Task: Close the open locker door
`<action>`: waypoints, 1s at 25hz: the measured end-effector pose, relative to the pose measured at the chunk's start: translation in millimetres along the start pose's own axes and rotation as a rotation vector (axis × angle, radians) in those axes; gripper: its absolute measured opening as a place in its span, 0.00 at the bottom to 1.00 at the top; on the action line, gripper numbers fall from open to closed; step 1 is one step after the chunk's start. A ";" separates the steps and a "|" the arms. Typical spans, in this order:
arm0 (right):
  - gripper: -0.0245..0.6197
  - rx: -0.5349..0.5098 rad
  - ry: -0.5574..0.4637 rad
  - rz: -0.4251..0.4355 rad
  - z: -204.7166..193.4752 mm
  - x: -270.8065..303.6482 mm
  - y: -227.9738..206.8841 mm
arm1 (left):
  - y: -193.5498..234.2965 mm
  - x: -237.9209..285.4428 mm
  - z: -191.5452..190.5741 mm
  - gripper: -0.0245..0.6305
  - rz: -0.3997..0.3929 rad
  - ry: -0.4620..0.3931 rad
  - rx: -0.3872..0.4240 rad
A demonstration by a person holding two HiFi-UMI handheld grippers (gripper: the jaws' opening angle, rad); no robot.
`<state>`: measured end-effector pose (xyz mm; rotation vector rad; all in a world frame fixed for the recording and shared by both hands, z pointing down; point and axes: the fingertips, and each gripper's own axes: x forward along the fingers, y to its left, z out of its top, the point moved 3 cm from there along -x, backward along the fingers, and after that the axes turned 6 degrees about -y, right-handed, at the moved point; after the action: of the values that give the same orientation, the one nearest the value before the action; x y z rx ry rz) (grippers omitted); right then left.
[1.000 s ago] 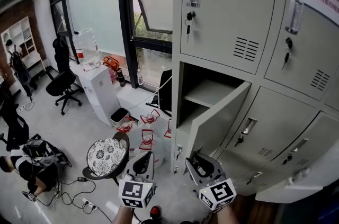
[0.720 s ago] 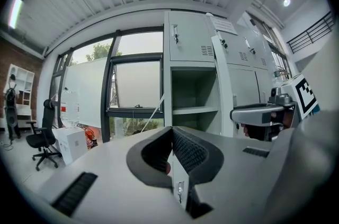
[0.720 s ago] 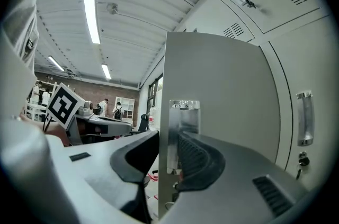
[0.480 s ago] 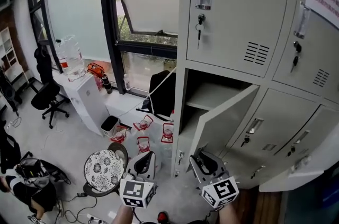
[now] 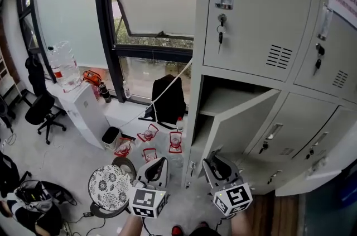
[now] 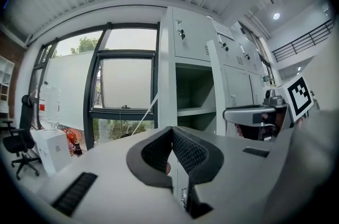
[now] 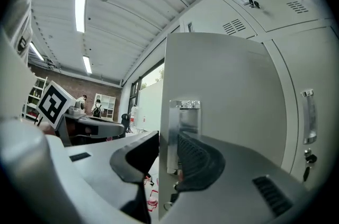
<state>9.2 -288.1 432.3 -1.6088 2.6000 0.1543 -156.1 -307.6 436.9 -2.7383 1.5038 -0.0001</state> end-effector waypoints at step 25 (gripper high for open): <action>0.20 0.013 0.018 -0.095 -13.2 95.4 -32.3 | 56.4 78.2 -10.6 0.07 -0.037 0.034 -0.013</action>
<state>-4.6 -388.7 432.5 -1.7332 2.5257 0.1167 -161.8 -404.0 446.0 -2.7902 1.4660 -0.0377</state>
